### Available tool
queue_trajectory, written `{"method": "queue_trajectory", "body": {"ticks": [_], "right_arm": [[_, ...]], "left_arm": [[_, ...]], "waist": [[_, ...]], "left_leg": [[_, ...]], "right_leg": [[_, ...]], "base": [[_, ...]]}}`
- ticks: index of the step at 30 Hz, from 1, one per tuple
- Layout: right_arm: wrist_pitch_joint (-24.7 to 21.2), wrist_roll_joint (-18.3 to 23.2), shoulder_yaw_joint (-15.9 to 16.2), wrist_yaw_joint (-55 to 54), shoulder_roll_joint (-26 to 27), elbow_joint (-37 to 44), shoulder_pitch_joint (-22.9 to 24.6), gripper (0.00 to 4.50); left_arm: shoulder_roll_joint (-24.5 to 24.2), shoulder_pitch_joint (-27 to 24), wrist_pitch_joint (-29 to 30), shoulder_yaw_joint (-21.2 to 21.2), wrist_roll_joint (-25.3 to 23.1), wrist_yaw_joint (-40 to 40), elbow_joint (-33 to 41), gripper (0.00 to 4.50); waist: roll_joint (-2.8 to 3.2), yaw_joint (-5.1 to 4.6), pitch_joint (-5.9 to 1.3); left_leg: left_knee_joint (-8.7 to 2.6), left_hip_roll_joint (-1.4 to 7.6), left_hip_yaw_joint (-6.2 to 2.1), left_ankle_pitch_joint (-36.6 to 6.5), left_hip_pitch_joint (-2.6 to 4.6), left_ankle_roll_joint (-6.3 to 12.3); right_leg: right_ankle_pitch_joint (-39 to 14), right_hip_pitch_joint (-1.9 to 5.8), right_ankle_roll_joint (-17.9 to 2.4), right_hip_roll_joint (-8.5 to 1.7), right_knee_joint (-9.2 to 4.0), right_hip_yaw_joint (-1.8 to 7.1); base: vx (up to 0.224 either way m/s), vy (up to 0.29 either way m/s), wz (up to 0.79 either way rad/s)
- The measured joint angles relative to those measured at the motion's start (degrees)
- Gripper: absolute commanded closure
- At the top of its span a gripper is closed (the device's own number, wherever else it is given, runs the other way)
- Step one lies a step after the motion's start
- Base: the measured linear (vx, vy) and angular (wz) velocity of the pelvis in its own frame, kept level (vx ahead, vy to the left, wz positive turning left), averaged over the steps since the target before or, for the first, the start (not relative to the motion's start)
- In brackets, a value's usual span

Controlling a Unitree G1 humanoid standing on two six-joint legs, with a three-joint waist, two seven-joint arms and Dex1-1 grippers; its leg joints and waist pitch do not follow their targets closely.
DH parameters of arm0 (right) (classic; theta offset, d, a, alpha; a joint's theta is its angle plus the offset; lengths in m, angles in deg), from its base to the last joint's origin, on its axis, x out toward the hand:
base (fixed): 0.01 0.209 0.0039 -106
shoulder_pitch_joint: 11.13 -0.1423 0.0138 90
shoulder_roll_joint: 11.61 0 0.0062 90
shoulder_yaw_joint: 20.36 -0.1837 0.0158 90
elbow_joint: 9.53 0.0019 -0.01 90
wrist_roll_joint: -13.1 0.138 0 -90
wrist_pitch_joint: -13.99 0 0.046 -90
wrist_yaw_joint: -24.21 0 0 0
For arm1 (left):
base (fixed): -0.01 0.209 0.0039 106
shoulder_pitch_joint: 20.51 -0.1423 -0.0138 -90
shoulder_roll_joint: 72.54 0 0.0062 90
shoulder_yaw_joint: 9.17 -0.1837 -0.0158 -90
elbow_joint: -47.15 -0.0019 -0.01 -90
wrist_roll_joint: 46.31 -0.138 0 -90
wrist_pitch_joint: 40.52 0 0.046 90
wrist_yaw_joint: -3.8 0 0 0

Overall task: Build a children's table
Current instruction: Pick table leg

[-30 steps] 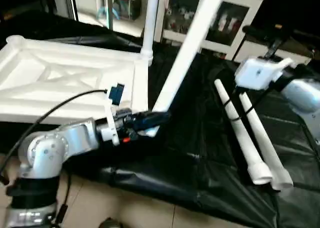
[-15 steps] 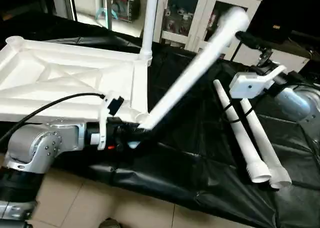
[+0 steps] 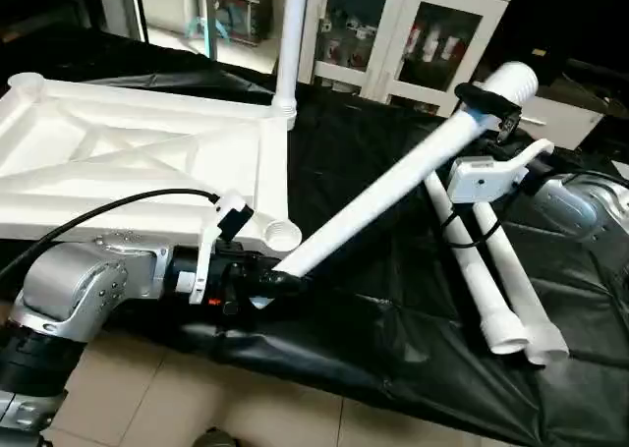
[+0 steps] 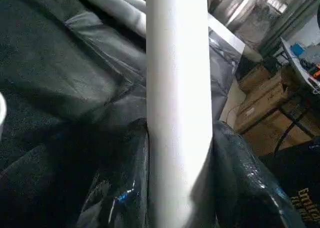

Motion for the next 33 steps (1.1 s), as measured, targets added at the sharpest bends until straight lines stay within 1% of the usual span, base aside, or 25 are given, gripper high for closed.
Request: {"method": "queue_trajectory", "body": {"ticks": [3,6,7,10,12,16,21,27,29,31,33], "right_arm": [[0.6,-0.3,0.4,0.0,0.0,-1.3,-0.2,0.78],[1.6,-0.4,1.2,0.1,0.0,-2.0,-0.2,1.11],[1.9,-0.7,1.5,0.1,0.0,-2.1,-0.2,1.11],[3.1,-1.6,2.1,0.2,0.0,-3.0,-0.2,1.44],[3.7,-1.6,2.1,0.3,0.0,-3.7,-0.2,1.55],[4.2,-1.6,2.1,0.5,0.0,-4.4,-0.3,1.93],[5.0,-1.6,2.1,1.0,0.0,-5.5,-0.3,2.17],[5.5,-1.6,2.1,1.3,0.0,-6.0,-0.3,2.17],[5.6,-1.8,2.1,1.4,-0.1,-6.0,-0.3,2.38],[5.6,-1.9,2.1,1.4,-0.2,-6.3,-0.3,2.42],[5.6,-2.0,2.2,1.8,-0.2,-7.5,-0.3,2.44]], "left_arm": [[-0.1,0.0,-0.8,-0.3,-1.0,-0.3,-0.3,3.12],[-0.2,0.0,-1.8,-0.6,-1.7,-0.3,-1.4,3.12],[-0.2,0.1,-2.2,-0.6,-2.2,-0.4,-1.7,3.12],[-0.4,1.0,-3.3,-0.6,-3.5,-0.7,-3.5,3.12],[-0.7,1.5,-4.0,-0.6,-4.4,-0.8,-4.0,3.12],[-0.7,1.7,-4.3,-0.6,-4.8,-0.9,-4.3,3.12],[-0.6,1.7,-5.3,-0.6,-5.8,-1.3,-4.7,3.12],[-0.6,1.7,-7.1,-0.6,-7.1,-1.9,-5.2,3.12],[-0.5,1.7,-8.5,-0.6,-7.4,-1.9,-5.6,3.12],[0.1,1.7,-9.7,-0.3,-7.7,-1.8,-6.6,2.42],[0.8,1.8,-11.6,1.1,-7.8,-1.9,-7.1,2.42]], "waist": [[-0.01,-0.34,-0.01],[-0.01,-0.44,-0.01],[-0.01,-0.45,-0.01],[-0.01,-0.39,0.00],[-0.02,-0.36,-0.01],[-0.02,-0.38,-0.01],[-0.03,-0.40,-0.01],[-0.03,-0.37,-0.01],[-0.03,-0.37,-0.01],[-0.04,-0.34,-0.01],[-0.16,-0.28,0.03]], "left_leg": [[0.08,0.01,-0.01,0.0,-0.04,0.00],[0.08,0.01,-0.01,0.0,-0.09,0.00],[0.08,0.02,-0.01,0.0,-0.12,0.00],[0.09,0.01,0.00,0.0,-0.19,0.01],[0.12,0.01,0.00,0.0,-0.21,0.01],[0.12,0.01,0.01,0.0,-0.23,0.05],[0.13,0.02,0.02,0.0,-0.23,0.05],[0.13,0.02,0.01,0.0,-0.24,0.05],[0.13,0.02,0.01,0.0,-0.26,0.05],[0.13,0.02,0.02,0.0,-0.27,0.05],[0.13,0.03,0.02,0.0,-0.31,0.05]], "right_leg": [[0.0,-0.05,0.0,0.00,0.09,0.01],[0.0,-0.12,0.0,0.01,0.12,0.01],[0.0,-0.14,0.0,0.01,0.12,0.01],[0.0,-0.18,0.0,0.00,0.11,0.01],[0.0,-0.19,0.0,0.00,0.11,0.02],[0.0,-0.22,0.0,0.00,0.10,0.03],[0.0,-0.23,0.0,0.00,0.11,0.04],[0.0,-0.25,0.0,0.00,0.11,0.04],[0.0,-0.26,0.0,0.00,0.10,0.04],[0.0,-0.27,0.0,0.00,0.10,0.04],[0.0,-0.31,0.0,0.00,0.11,0.03]], "base": [[0.000,0.000,0.00],[0.000,0.000,0.00],[0.000,0.000,0.00],[0.000,0.000,0.00],[0.000,0.000,0.00],[0.000,0.000,0.00],[0.000,0.000,0.00],[0.000,0.000,0.00],[0.000,0.000,0.00],[0.000,0.000,0.00],[0.000,0.000,0.00]]}}
